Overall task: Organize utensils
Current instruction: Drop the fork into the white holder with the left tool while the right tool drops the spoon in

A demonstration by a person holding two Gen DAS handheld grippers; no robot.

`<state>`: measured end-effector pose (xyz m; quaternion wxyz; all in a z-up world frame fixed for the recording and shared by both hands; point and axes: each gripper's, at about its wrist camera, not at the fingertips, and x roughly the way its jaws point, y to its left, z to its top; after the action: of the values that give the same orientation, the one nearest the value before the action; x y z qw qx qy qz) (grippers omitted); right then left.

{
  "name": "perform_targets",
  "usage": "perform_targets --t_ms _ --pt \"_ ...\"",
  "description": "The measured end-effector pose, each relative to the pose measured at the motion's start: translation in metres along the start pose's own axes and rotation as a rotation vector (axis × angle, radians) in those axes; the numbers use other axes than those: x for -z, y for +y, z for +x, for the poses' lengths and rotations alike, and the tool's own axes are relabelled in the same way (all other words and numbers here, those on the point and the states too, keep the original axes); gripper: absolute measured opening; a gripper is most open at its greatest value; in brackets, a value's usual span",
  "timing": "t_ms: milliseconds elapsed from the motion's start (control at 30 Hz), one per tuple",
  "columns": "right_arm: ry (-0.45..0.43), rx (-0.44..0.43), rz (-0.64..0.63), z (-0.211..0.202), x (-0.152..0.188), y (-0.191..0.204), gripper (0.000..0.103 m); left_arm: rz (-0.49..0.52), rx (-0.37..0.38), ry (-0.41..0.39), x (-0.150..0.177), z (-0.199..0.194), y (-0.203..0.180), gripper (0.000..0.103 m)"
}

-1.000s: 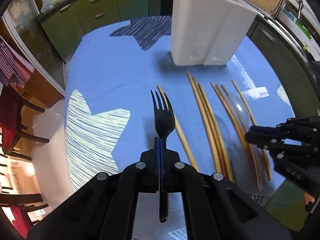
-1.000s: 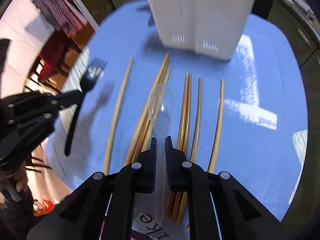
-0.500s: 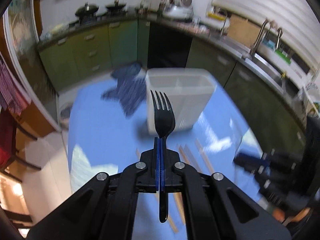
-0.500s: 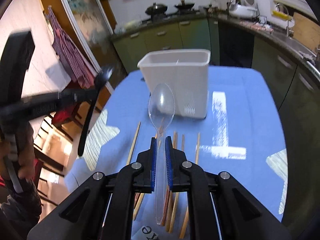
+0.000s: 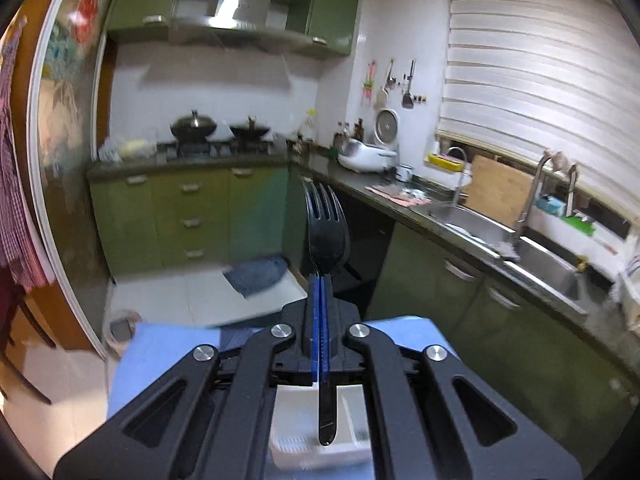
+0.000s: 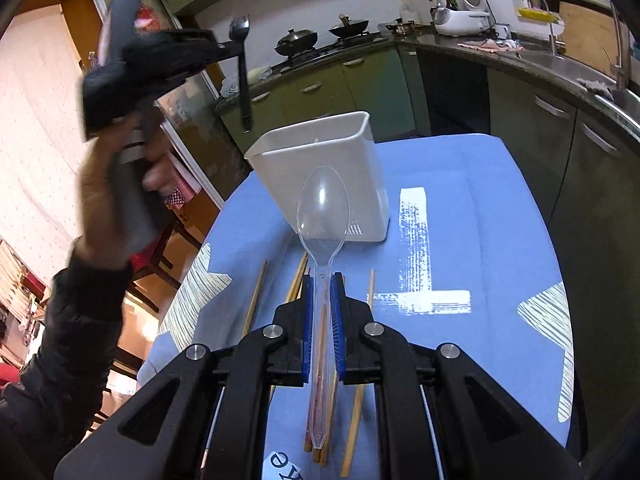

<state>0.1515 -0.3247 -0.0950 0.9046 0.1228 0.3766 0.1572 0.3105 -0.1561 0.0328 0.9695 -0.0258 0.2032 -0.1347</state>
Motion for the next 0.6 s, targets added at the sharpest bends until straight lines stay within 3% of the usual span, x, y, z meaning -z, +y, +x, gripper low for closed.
perform_targets --t_ms 200,400,533,600 --pt "-0.011 -0.007 0.003 -0.006 -0.002 -0.002 0.010 0.019 -0.012 0.051 0.027 0.030 0.001 0.001" --pt "-0.043 0.005 -0.006 -0.013 -0.016 -0.001 0.009 0.044 -0.006 0.134 0.054 0.019 0.009 0.002" --pt "-0.109 0.038 -0.005 -0.024 -0.034 -0.002 0.009 0.062 -0.011 0.159 0.063 0.006 0.017 0.013" --pt "-0.168 0.066 0.003 -0.032 -0.049 -0.005 0.010 0.056 -0.008 0.164 0.064 0.000 0.021 0.013"
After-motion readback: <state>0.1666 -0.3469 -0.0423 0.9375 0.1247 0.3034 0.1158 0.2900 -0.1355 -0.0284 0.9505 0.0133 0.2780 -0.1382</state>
